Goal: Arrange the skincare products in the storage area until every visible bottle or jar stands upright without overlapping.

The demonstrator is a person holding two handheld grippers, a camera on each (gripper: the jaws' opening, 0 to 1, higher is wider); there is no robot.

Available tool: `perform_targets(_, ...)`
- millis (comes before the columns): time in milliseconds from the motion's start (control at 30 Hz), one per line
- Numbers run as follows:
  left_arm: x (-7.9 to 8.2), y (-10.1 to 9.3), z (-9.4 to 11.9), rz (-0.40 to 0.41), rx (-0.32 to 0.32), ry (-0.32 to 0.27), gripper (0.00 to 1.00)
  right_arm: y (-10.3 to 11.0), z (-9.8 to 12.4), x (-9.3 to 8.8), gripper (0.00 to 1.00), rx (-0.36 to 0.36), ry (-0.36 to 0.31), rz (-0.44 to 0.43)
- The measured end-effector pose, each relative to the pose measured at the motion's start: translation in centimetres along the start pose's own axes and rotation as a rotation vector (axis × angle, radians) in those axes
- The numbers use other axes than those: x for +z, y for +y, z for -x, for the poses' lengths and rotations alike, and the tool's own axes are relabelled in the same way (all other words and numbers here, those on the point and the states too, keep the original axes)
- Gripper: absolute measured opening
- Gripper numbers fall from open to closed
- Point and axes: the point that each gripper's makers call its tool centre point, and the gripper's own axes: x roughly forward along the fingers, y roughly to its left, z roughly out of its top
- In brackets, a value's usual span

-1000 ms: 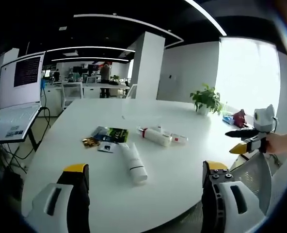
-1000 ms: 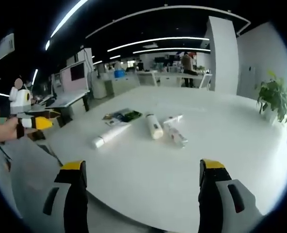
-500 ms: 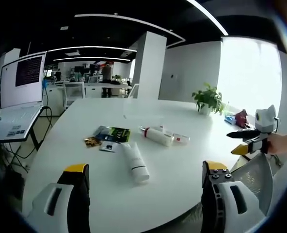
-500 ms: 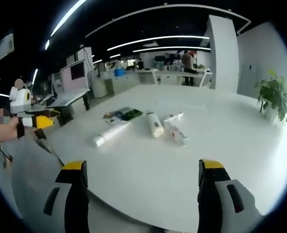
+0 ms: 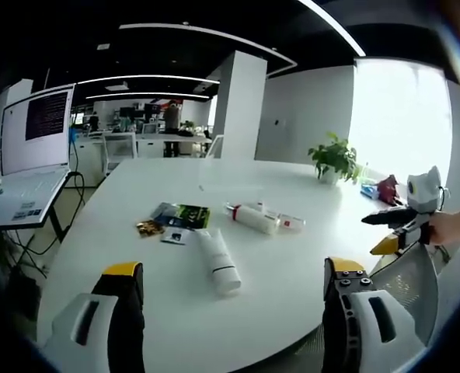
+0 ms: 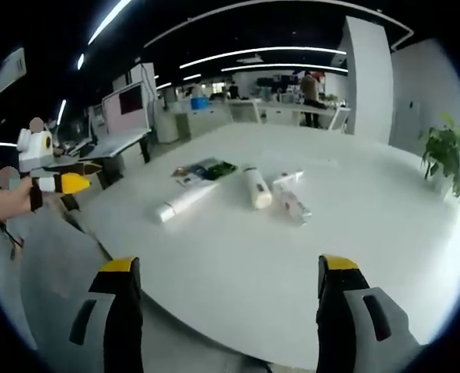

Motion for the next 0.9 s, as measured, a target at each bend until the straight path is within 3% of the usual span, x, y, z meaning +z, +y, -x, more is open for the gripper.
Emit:
perform_targets(567,-0.1,0.4,0.0,0.003,0.011,0.004,0.87,1.2,-1.7,-0.1,0.88,0.061,0.077,0.011)
perform_targets(900,-0.2,0.7,0.1,-0.011,0.031,0.008,0.87,2.2,-4.5,1.8,0.84,0.109,0.096,0.055)
